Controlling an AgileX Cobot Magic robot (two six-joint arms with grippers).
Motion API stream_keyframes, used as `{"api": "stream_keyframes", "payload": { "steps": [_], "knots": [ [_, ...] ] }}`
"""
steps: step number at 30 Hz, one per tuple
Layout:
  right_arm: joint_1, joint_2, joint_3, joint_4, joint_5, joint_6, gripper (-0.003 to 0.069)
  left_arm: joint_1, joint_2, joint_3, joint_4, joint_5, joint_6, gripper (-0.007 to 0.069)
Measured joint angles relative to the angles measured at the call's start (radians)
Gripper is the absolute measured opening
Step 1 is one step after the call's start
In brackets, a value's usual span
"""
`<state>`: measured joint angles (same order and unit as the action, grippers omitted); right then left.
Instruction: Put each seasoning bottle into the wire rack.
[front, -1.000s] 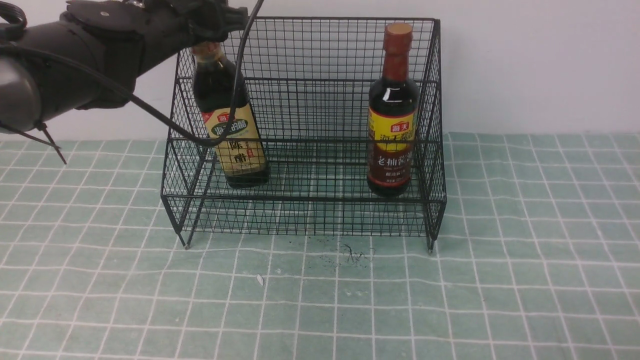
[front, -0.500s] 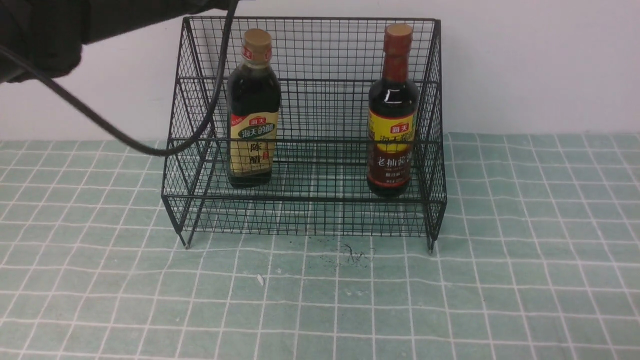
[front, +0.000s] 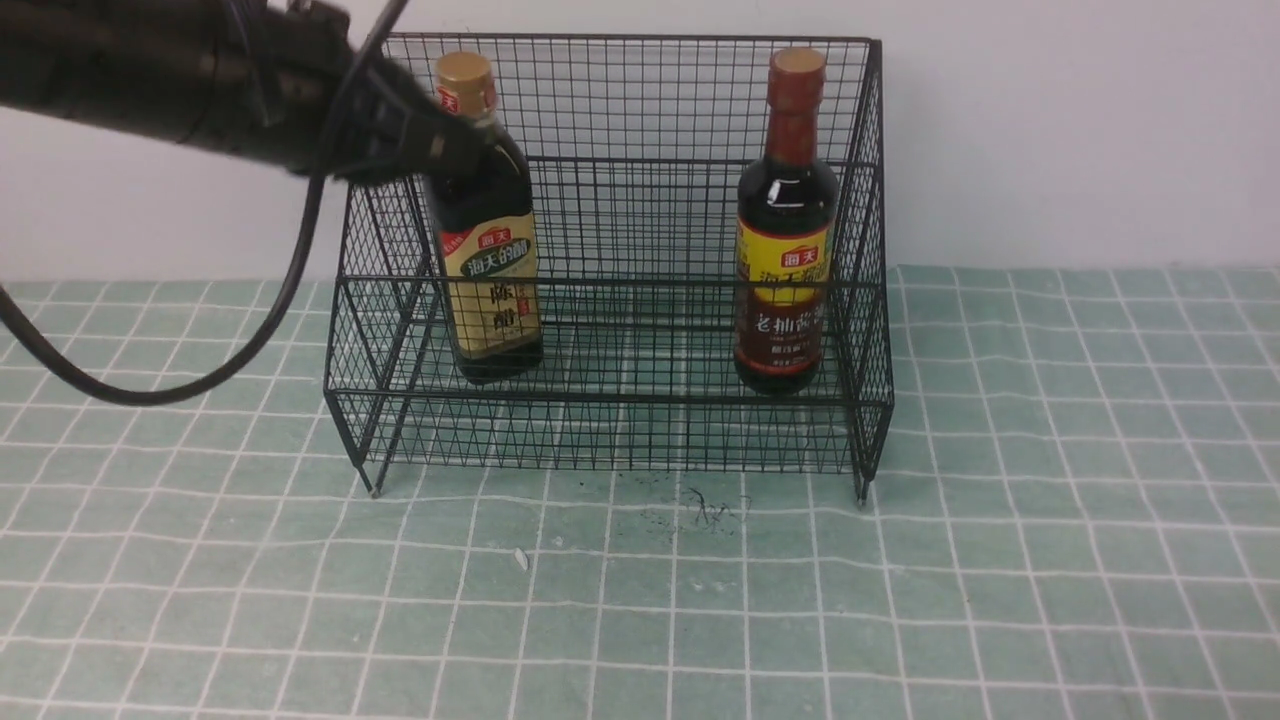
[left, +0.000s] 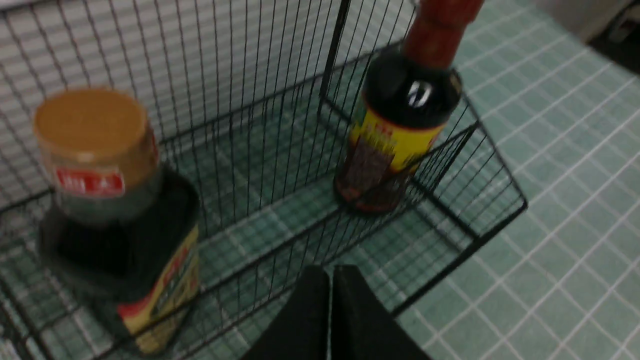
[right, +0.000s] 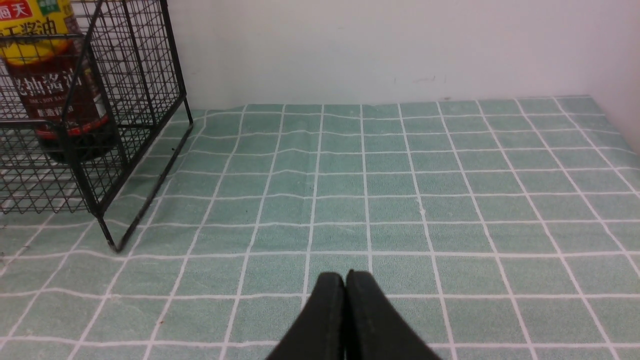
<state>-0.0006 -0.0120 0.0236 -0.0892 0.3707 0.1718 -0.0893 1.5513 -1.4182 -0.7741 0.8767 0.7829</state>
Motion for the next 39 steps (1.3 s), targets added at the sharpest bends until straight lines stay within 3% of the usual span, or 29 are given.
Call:
{"api": "stream_keyframes", "payload": {
  "steps": [2, 6, 27, 35, 39],
  "knots": [
    [0.000, 0.000, 0.000, 0.000, 0.000, 0.000, -0.0014, -0.003, 0.000, 0.000, 0.109, 0.013, -0.097, -0.0006],
    [0.000, 0.000, 0.000, 0.000, 0.000, 0.000, -0.0014, -0.018, 0.014, 0.000, 0.175, 0.001, -0.158, -0.0006],
    [0.000, 0.000, 0.000, 0.000, 0.000, 0.000, -0.0014, -0.027, 0.234, 0.000, 0.138, -0.308, -0.154, -0.0006],
    [0.000, 0.000, 0.000, 0.000, 0.000, 0.000, -0.0014, -0.027, 0.184, 0.000, 0.168, -0.224, -0.146, -0.0006],
    [0.000, 0.000, 0.000, 0.000, 0.000, 0.000, -0.0014, -0.027, 0.081, 0.000, 0.224, -0.106, -0.163, -0.0006]
  ]
}}
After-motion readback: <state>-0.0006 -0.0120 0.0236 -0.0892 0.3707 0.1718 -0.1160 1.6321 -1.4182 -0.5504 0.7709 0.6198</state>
